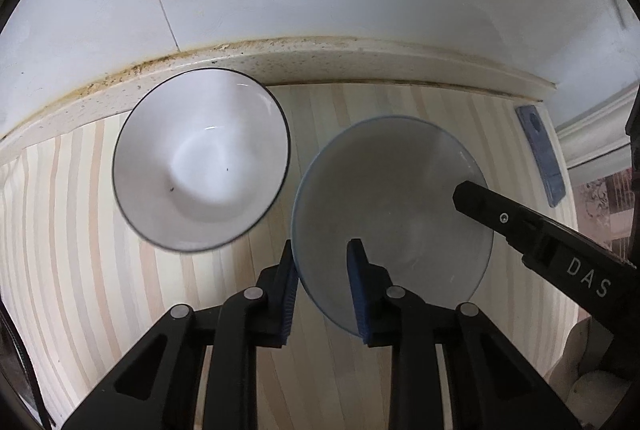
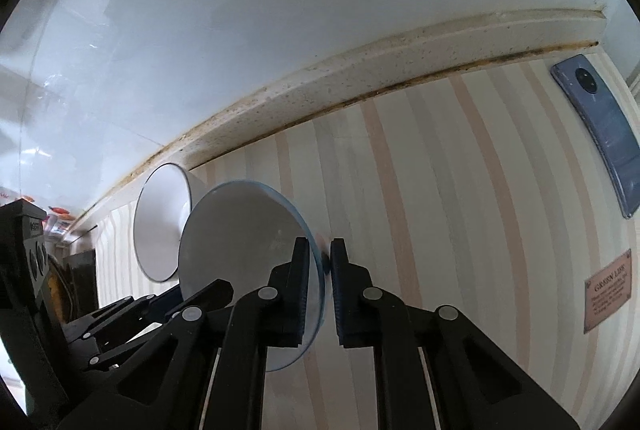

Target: Organize plates and bowls

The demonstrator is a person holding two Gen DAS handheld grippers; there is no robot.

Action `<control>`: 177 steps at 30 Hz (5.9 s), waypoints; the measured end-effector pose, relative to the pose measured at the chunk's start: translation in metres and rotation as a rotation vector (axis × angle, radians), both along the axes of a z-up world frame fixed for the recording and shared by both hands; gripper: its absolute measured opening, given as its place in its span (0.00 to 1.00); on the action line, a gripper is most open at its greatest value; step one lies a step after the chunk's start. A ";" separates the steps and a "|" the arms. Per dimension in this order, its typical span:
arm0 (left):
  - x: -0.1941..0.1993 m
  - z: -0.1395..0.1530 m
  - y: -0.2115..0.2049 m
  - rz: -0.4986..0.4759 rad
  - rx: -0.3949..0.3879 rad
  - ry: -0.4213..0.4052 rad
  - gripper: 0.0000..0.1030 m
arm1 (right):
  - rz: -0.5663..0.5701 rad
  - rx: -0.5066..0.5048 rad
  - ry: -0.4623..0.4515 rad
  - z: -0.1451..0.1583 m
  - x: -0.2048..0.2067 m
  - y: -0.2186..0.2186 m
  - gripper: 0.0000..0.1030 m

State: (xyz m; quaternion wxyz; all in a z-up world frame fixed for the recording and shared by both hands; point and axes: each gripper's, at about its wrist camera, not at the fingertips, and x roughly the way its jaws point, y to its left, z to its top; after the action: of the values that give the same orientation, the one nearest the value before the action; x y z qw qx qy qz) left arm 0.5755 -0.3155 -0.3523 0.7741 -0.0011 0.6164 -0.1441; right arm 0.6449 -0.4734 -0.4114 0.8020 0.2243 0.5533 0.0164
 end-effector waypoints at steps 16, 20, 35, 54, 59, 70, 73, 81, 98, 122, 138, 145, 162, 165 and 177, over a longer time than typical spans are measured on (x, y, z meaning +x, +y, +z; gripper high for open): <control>-0.098 0.070 0.011 -0.092 -0.035 0.008 0.21 | -0.007 0.047 -0.054 0.068 -0.115 0.000 0.12; -0.127 0.082 0.013 -0.127 -0.041 0.000 0.21 | -0.018 0.053 -0.053 0.080 -0.152 0.004 0.12; -0.190 0.061 0.000 -0.230 -0.020 0.081 0.21 | -0.086 0.089 0.015 0.062 -0.255 0.003 0.12; -0.198 0.013 -0.024 -0.302 0.093 0.129 0.21 | -0.124 0.092 0.109 0.014 -0.264 -0.011 0.12; -0.198 0.007 -0.026 -0.305 0.103 0.130 0.21 | -0.124 0.094 0.124 0.007 -0.260 -0.011 0.12; -0.197 0.006 -0.033 -0.309 0.116 0.102 0.21 | -0.127 0.081 0.150 -0.001 -0.255 -0.009 0.12; -0.197 0.006 -0.032 -0.307 0.110 0.103 0.21 | -0.130 0.094 0.158 -0.003 -0.254 -0.009 0.15; -0.177 0.059 0.015 -0.211 0.005 -0.026 0.22 | -0.150 0.119 0.188 0.017 -0.252 -0.018 0.27; 0.048 0.023 0.122 0.183 -0.040 -0.019 0.29 | -0.031 0.181 0.036 0.029 -0.019 0.051 0.50; 0.089 -0.024 0.100 0.071 0.022 0.029 0.21 | 0.016 0.179 0.162 -0.048 0.065 0.090 0.20; 0.047 0.009 0.096 0.071 -0.003 -0.019 0.21 | 0.057 0.092 0.093 -0.010 0.039 0.095 0.19; 0.003 0.042 0.086 0.040 -0.036 -0.054 0.21 | 0.070 0.067 0.061 0.022 -0.003 0.093 0.19; -0.128 0.086 0.024 -0.136 -0.103 -0.026 0.21 | -0.036 0.096 0.052 0.062 -0.192 0.032 0.19; -0.144 0.086 0.012 -0.168 -0.104 -0.011 0.21 | -0.062 0.101 0.071 0.057 -0.222 0.023 0.19; -0.183 0.066 -0.019 -0.258 -0.050 0.018 0.21 | -0.104 0.110 0.135 0.029 -0.281 0.000 0.19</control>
State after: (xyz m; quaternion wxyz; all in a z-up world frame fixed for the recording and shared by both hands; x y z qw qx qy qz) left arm 0.3928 -0.3346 -0.2866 0.7433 0.0577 0.6146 -0.2577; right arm 0.3635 -0.4738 -0.3825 0.7492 0.2968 0.5921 -0.0099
